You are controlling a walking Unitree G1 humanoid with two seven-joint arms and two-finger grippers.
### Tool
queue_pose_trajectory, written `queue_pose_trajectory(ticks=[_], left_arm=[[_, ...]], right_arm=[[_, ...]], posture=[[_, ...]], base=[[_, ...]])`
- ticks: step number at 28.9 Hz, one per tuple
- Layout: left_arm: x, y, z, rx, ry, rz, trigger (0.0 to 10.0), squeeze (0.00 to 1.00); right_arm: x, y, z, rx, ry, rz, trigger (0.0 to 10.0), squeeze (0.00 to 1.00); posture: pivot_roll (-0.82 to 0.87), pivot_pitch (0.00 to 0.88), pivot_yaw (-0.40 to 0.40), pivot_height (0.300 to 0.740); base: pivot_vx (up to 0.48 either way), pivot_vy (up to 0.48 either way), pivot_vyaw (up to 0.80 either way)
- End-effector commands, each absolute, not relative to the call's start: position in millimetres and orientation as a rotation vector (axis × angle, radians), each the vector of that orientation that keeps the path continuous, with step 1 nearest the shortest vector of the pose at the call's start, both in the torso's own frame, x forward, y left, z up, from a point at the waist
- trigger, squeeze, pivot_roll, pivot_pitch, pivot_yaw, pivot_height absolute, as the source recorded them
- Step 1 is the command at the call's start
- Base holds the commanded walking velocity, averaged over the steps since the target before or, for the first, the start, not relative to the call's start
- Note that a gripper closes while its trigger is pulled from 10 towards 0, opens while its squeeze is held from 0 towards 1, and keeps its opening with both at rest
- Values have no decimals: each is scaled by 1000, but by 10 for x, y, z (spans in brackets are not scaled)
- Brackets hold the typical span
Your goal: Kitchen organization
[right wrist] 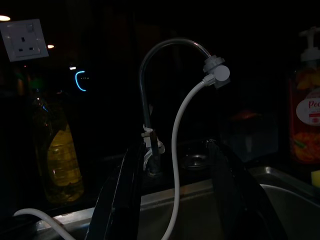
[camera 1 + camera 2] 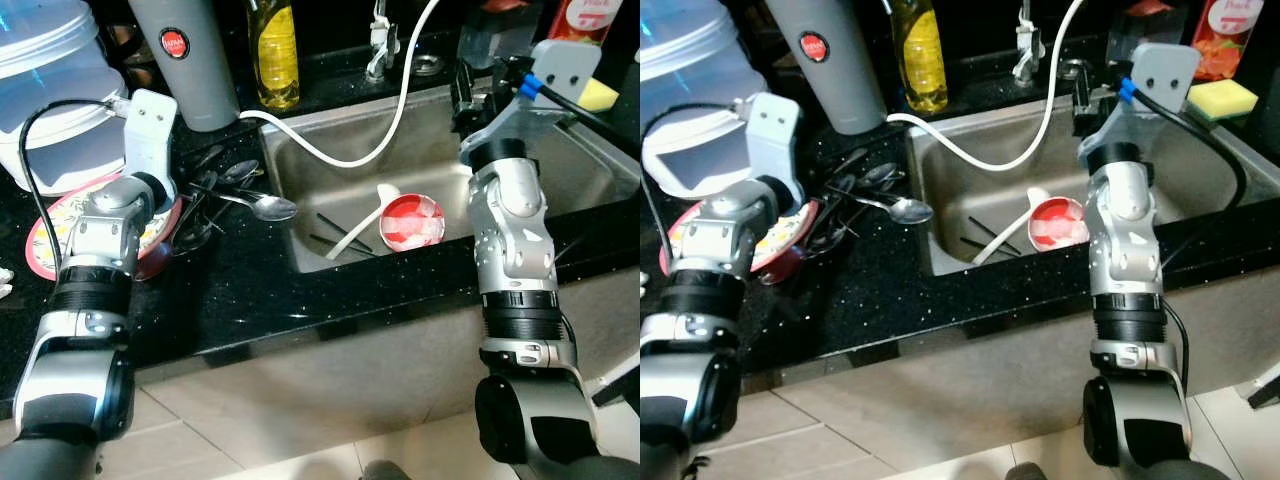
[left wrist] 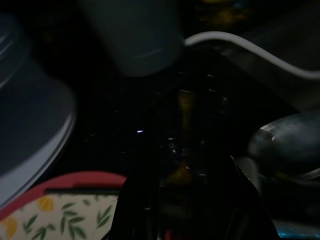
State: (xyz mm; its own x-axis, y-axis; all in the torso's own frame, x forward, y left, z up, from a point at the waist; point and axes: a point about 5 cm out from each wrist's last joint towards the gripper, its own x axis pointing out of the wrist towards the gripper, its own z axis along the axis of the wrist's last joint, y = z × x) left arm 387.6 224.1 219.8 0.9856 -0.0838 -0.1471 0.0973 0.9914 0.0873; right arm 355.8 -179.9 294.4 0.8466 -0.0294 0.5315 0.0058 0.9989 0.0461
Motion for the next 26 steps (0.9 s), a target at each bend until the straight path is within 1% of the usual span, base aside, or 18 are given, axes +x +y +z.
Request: queue_pose_trajectory(ticks=[1, 4, 14, 15, 16, 17, 18, 19, 26], left_arm=[[3904, 2307, 2157, 17, 154, -27, 10000, 0], [3924, 2338, 2097, -13, 174, 4, 10000, 0], [3885, 2368, 1872, -23, 266, 6, 10000, 0], [3875, 2370, 1829, -31, 280, 8, 8745, 0], [3875, 2370, 1829, -31, 280, 8, 8745, 0], [3870, 2373, 1808, -32, 286, 8, 3961, 0], [3867, 2378, 1781, -35, 294, 12, 1294, 0], [3864, 2382, 1764, -36, 300, 14, 0, 0], [3838, 2405, 1691, -12, 325, 25, 0, 0]], right_arm=[[3541, -1812, 2923, 39, -547, -21, 10000, 0], [3541, -1817, 2927, 34, -543, -18, 10000, 0], [3552, -1802, 2952, 32, -542, -8, 10000, 0], [3555, -1802, 2955, 31, -541, -6, 10000, 0], [3555, -1802, 2955, 31, -541, -6, 10000, 0], [3557, -1800, 2958, 31, -541, -5, 10000, 0], [3559, -1798, 2962, 31, -541, -3, 10000, 0], [3561, -1795, 2967, 31, -541, -2, 10000, 0], [3566, -1795, 2973, 31, -540, -1, 10000, 0]], posture=[[-133, 21, 106, 740], [-135, 21, 103, 740], [-134, 20, 92, 740], [-133, 20, 89, 740], [-133, 20, 89, 740], [-133, 20, 89, 740], [-134, 20, 87, 740], [-134, 20, 87, 740], [-130, 20, 84, 740]], base=[[0, 0, 0], [0, 0, 0], [0, 0, 0], [0, 0, 0], [0, 0, 0], [0, 0, 0], [0, 0, 0], [0, 0, 0], [0, 0, 0]])
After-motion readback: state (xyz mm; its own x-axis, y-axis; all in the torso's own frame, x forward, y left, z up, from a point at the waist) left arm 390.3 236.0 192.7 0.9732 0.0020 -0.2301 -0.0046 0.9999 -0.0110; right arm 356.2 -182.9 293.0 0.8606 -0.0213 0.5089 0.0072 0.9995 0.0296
